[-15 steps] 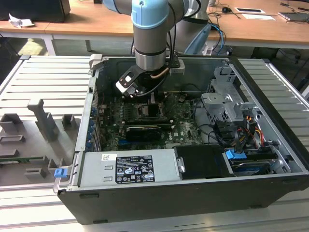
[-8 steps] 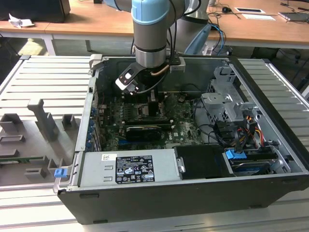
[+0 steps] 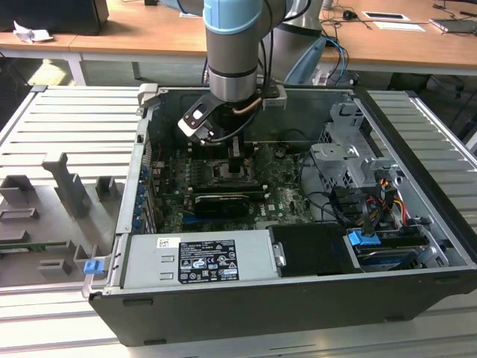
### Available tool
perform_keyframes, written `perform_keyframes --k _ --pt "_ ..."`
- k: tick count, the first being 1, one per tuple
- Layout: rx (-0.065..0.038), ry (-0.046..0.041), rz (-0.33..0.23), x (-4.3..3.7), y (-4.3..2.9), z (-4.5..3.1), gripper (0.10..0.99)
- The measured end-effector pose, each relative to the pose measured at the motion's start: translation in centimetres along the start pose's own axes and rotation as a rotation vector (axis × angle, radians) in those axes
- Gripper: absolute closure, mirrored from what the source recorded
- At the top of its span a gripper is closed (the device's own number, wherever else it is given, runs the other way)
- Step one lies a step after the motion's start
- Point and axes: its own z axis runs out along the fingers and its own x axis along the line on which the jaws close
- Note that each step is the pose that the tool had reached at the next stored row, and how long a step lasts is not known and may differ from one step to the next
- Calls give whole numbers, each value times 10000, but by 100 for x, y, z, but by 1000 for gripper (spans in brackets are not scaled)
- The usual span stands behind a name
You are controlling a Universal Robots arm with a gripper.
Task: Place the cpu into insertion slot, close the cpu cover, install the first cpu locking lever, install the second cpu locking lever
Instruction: 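Place the cpu into insertion slot, then close the cpu cover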
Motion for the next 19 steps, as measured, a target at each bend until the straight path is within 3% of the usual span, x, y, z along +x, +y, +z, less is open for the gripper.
perform_keyframes --k 1,2,4,13,19 --pt "4 -8 -1 0 1 -7 855" --pt "5 -11 -1 0 1 -11 855" --pt "8 -11 0 1 1 -22 976" --pt "36 -13 1 2 6 -77 976" --pt "97 -14 3 3 54 -80 976"
